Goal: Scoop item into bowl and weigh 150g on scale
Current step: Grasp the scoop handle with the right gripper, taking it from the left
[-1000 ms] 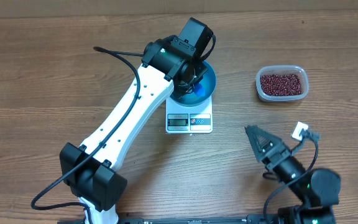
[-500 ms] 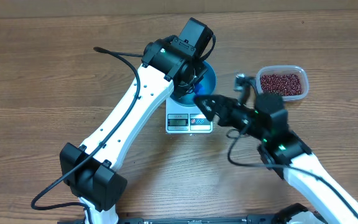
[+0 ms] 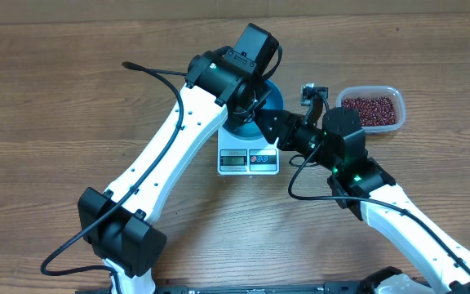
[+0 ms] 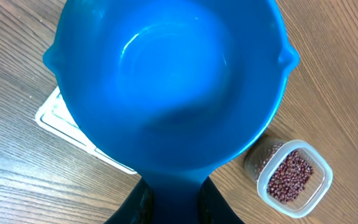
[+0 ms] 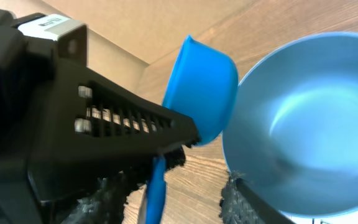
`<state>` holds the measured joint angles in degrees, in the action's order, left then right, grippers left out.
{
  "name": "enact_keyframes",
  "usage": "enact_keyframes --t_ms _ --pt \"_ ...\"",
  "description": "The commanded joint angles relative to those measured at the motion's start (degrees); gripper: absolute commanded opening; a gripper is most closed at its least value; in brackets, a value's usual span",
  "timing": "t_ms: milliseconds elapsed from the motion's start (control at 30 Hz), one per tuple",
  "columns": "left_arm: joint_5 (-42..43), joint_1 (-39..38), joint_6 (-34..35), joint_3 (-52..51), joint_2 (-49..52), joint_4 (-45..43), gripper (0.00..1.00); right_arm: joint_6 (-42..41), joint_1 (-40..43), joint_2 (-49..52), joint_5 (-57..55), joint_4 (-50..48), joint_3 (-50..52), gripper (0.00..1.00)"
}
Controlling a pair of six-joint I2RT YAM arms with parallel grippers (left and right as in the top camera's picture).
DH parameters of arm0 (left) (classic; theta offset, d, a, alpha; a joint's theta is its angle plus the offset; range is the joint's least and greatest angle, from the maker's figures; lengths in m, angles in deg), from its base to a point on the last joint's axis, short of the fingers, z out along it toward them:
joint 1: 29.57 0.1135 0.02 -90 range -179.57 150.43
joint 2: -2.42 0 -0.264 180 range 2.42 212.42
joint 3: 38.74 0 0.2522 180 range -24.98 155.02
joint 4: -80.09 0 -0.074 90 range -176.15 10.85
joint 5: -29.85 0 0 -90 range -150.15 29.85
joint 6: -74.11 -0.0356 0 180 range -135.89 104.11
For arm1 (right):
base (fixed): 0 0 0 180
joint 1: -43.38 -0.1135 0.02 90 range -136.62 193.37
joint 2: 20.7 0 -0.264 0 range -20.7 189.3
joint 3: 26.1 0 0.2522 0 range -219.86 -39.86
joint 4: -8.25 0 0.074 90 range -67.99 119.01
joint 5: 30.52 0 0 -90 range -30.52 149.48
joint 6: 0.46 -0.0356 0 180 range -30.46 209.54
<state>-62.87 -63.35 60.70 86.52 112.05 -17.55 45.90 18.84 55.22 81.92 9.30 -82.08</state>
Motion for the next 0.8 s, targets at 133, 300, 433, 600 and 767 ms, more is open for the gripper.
enact_keyframes --t_ms 133,300,433,600,767 --pt "1.14 -0.44 2.58 1.11 -1.16 0.09 0.04 -1.53 -0.26 -0.17 -0.55 -2.51 -1.75 0.39" --pt "2.38 -0.44 4.90 1.11 -1.16 -0.02 0.04 -3.26 -0.26 0.74 -0.57 -2.54 -1.75 0.34" --pt "2.36 -0.44 5.64 1.11 -1.16 0.09 0.04 -4.17 -0.26 0.74 -0.55 -3.28 -1.75 0.29" --pt "2.36 -0.44 5.77 1.11 -1.16 0.13 0.04 -4.37 -0.26 0.74 -0.52 -3.23 -1.75 0.16" --pt "2.34 -0.44 6.21 1.11 -1.16 -0.13 0.04 -4.35 -0.26 0.74 0.11 -2.62 -1.75 0.04"
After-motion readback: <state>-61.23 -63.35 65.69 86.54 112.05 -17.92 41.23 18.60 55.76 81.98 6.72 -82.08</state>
